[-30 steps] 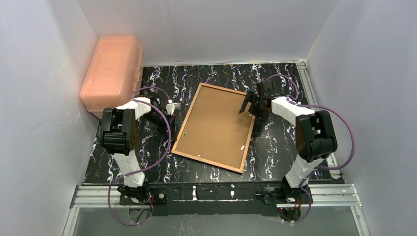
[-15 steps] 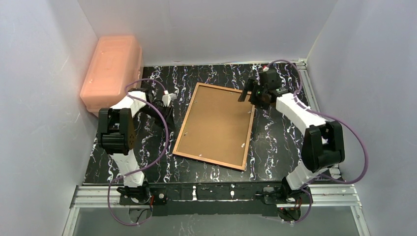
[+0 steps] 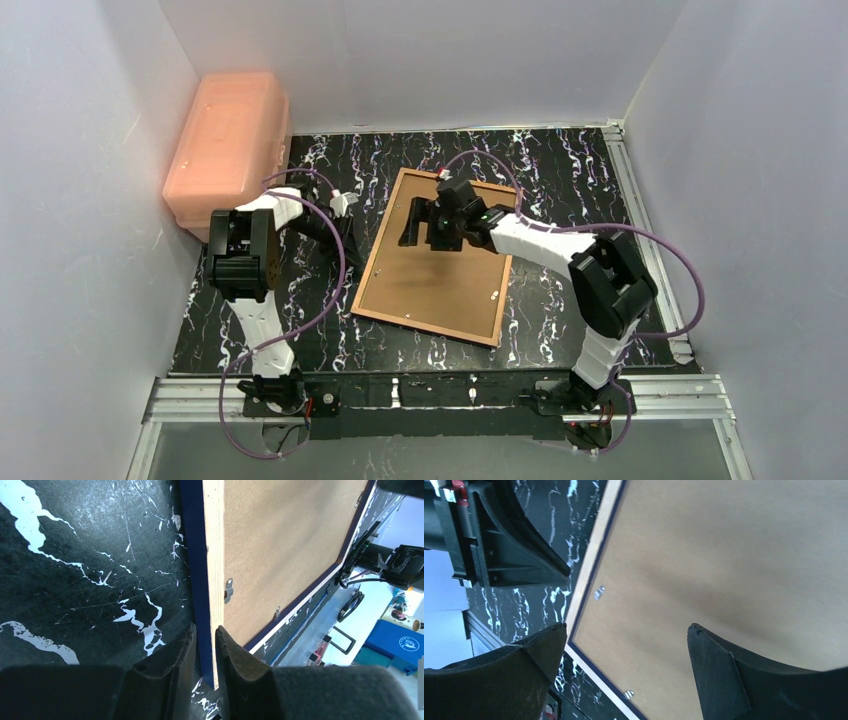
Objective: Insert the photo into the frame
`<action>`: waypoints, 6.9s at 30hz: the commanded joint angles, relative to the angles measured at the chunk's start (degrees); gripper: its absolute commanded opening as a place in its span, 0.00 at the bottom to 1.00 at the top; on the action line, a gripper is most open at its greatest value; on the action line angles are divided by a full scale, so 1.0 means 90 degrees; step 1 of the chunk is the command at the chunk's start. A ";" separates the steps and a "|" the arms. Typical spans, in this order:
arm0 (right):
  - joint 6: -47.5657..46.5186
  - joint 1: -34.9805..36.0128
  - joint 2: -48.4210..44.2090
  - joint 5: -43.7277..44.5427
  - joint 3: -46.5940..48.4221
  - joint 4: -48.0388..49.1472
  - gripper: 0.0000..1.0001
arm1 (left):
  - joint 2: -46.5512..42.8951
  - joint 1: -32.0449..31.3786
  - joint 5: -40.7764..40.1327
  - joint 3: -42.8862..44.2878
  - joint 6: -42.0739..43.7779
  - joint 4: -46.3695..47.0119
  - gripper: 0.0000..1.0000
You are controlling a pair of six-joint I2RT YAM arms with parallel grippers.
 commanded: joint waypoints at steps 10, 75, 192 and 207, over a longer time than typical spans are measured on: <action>0.0791 0.0848 0.1131 -0.0427 0.0428 0.1701 0.92 | 0.0187 -0.0014 0.0497 -0.0230 0.0007 0.0137 0.18; 0.1657 0.1474 0.1525 -0.0108 -0.0033 0.2336 0.89 | 0.0115 -0.0024 0.0069 -0.0258 0.0156 0.0090 0.04; 0.0264 0.0476 0.0393 -0.0703 -0.0033 0.2916 0.91 | -0.0875 -0.0210 0.1333 -0.0567 0.0370 -0.0826 0.03; -0.0995 -0.0459 0.1419 -0.0288 0.1720 0.1634 0.95 | 0.1033 -0.0248 0.0429 0.2205 -0.0376 -0.0439 0.19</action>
